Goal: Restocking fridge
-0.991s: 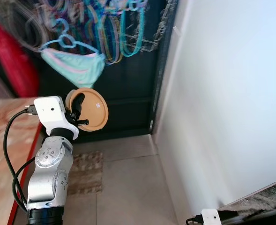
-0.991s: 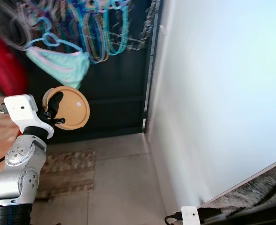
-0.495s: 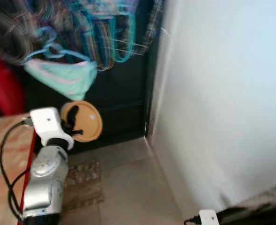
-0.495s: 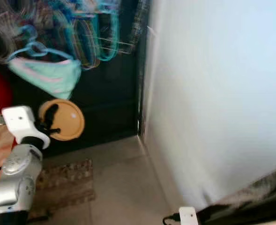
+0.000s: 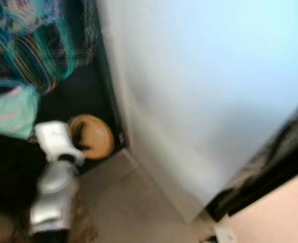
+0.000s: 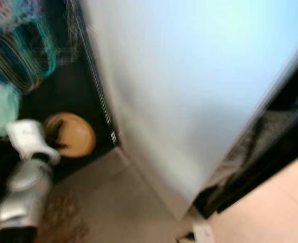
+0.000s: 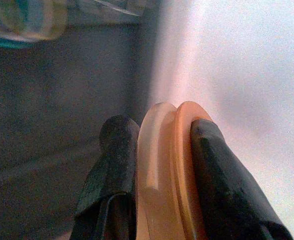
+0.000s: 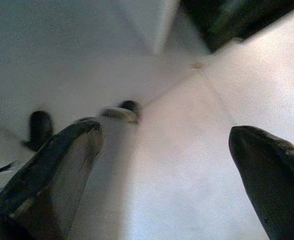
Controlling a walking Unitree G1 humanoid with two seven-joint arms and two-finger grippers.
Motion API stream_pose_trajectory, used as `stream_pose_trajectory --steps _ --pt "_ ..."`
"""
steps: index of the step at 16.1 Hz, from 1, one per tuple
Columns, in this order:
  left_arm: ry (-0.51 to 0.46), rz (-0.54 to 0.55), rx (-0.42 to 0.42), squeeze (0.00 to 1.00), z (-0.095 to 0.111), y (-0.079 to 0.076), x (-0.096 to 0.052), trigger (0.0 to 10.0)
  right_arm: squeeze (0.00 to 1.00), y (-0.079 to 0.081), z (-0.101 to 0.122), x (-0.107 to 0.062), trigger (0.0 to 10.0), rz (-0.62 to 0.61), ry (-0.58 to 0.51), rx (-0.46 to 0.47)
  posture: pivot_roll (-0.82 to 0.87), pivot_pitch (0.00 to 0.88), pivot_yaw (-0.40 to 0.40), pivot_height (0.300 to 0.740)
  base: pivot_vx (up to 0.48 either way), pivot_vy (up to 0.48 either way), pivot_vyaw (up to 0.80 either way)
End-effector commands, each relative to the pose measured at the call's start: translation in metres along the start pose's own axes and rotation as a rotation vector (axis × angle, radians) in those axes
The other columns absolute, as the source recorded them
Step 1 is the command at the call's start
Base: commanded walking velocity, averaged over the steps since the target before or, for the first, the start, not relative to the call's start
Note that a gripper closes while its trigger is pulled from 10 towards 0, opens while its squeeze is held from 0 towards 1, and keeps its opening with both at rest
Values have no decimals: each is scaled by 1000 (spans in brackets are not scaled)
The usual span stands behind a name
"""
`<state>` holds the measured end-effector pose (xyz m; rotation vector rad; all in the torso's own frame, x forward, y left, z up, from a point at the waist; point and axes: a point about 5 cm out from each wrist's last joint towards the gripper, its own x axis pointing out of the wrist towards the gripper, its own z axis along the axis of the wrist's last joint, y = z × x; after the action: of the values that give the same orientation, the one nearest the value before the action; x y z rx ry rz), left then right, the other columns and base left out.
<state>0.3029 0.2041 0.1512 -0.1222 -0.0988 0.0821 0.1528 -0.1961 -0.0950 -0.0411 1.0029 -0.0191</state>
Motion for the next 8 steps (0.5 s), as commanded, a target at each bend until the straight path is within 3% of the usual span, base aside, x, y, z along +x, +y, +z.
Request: stream_pose_trajectory --steps 1,3,4,6,7,8 --pt "31 25 15 0 -9 11 -1 10000 0 4 -6 -1 10000 7 17 6 149 135 8 740 0 0 -800" --pt "195 37 83 0 -47 22 -3 10000 0 3 -6 -1 10000 5 16 11 145 136 11 740 0 0 -800" --pt "232 49 95 0 -55 25 -4 10000 0 3 -6 -1 10000 5 16 13 144 136 12 740 0 0 -800" --pt "354 74 117 0 -86 36 -14 10000 0 2 -6 -1 10000 0 14 21 136 136 16 740 0 0 -800" --pt "483 118 137 0 -112 47 -24 10000 0 4 -4 0 10000 1 10 24 132 138 16 740 0 0 -800" --pt "543 129 142 0 -124 51 -30 10000 0 7 -2 0 10000 2 6 24 128 139 18 740 0 0 -800"
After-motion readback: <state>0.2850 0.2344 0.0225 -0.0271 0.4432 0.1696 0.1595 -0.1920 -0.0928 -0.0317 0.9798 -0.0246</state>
